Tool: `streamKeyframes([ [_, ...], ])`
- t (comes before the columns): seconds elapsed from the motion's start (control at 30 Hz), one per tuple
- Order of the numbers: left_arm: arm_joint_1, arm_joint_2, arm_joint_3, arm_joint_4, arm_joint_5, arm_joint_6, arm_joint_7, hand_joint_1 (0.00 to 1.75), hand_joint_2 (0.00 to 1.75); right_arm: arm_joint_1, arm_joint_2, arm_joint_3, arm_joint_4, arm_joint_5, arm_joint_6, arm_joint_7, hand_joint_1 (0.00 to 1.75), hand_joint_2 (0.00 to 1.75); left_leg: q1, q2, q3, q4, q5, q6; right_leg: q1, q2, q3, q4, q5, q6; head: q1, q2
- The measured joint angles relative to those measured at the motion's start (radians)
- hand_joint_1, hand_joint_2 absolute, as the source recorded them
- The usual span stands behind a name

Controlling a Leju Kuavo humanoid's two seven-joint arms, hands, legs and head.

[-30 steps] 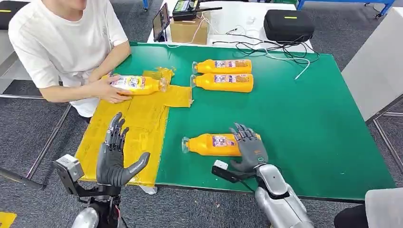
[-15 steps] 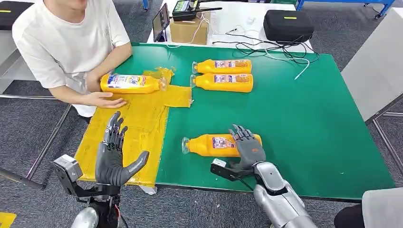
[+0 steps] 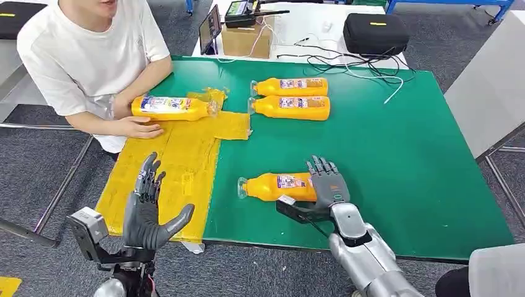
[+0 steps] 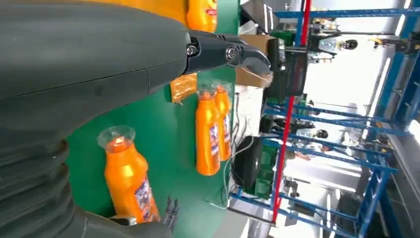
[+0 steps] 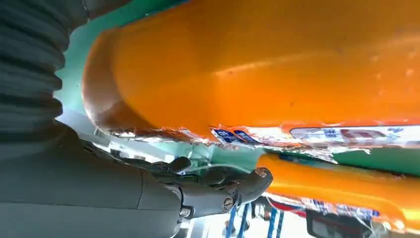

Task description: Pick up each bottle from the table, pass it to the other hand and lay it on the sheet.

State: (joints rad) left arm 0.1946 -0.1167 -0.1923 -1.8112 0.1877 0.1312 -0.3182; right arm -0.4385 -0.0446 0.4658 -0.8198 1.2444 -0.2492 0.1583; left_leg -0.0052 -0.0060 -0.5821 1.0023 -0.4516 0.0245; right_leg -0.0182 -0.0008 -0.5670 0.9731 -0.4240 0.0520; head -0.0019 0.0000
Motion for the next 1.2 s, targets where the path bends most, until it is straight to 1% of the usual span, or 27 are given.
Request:
streamKeyframes([
  [0.03,0.005,0.000,0.000,-0.003,-0.002,0.000,0.001,0.00,1.75,0.000,0.000,0.000,0.000,-0.006,0.009,0.003,1.43,1.75,0.000,0.000,0.001,0.000,0.000,0.000,0.000,0.000,0.000,0.000,0.000,0.000,0.000,0.000],
  [0.07,0.013,0.000,0.000,-0.007,-0.009,0.000,0.001,0.00,1.75,0.000,0.000,0.000,-0.002,-0.011,0.018,0.007,1.61,1.75,0.000,0.000,0.001,0.000,0.000,0.000,0.000,0.000,0.001,0.000,0.000,0.000,0.000,0.000],
  [0.13,0.022,0.000,0.000,-0.014,-0.018,0.000,0.001,0.00,1.75,0.003,-0.004,0.000,-0.005,-0.016,0.034,0.010,1.73,1.75,0.000,0.000,0.002,0.000,0.000,0.000,0.000,0.000,0.001,0.000,0.000,0.000,0.000,0.000],
  [0.37,0.042,-0.004,0.001,-0.032,-0.039,-0.010,0.013,0.00,1.75,0.013,-0.026,0.000,-0.017,-0.052,0.091,0.010,1.75,1.75,0.000,0.000,0.005,0.000,0.000,0.000,0.000,0.000,0.004,0.000,0.000,0.000,0.000,0.000],
  [0.47,0.043,-0.008,0.003,-0.032,-0.041,-0.013,0.016,0.00,1.75,0.011,-0.035,-0.001,-0.019,-0.113,0.133,-0.033,1.75,1.75,0.000,0.000,0.007,0.000,0.000,0.000,0.000,0.000,0.006,0.000,0.000,0.000,0.000,0.000],
  [0.63,0.043,-0.009,0.004,-0.032,-0.041,-0.027,0.016,0.00,1.75,0.008,-0.050,0.001,-0.034,-0.180,0.161,-0.084,1.75,1.75,0.000,0.000,0.009,0.000,-0.001,0.000,0.000,0.000,0.007,0.000,0.000,0.000,0.000,0.000],
  [0.77,0.034,-0.009,0.005,-0.025,-0.029,-0.038,0.016,0.00,1.75,0.005,-0.064,0.000,-0.047,-0.290,0.203,-0.171,1.75,1.75,0.000,0.001,0.011,0.000,-0.001,0.000,0.000,0.000,0.006,-0.001,-0.001,-0.001,0.000,0.000],
  [0.87,0.019,-0.009,0.006,-0.005,-0.008,-0.040,0.016,0.00,1.75,0.007,-0.073,0.000,-0.054,-0.397,0.220,-0.263,1.75,1.75,0.000,0.002,0.014,0.000,-0.003,-0.002,0.001,0.001,0.009,-0.001,-0.001,-0.001,0.000,0.000],
  [0.93,0.012,-0.009,0.008,0.013,0.002,-0.040,0.015,0.00,1.75,0.028,-0.076,-0.001,-0.072,-0.485,0.220,-0.347,1.75,1.75,0.000,0.003,0.014,0.000,-0.003,-0.002,0.001,0.004,0.010,-0.001,-0.001,-0.001,0.000,0.000],
  [1.03,0.011,-0.010,0.011,0.039,0.018,-0.033,0.010,0.00,1.75,0.076,-0.077,-0.006,-0.118,-0.570,0.191,-0.406,1.75,1.75,0.001,0.003,0.014,0.000,-0.003,-0.002,0.001,0.004,0.010,-0.001,-0.001,-0.001,0.000,0.000],
  [1.2,0.022,-0.033,0.021,0.102,0.022,0.002,-0.004,0.00,1.75,0.204,-0.049,-0.073,-0.261,-0.649,0.030,-0.471,1.75,1.75,0.001,0.001,0.006,0.000,-0.003,-0.003,0.001,0.003,0.006,0.000,-0.001,-0.001,0.000,0.000],
])
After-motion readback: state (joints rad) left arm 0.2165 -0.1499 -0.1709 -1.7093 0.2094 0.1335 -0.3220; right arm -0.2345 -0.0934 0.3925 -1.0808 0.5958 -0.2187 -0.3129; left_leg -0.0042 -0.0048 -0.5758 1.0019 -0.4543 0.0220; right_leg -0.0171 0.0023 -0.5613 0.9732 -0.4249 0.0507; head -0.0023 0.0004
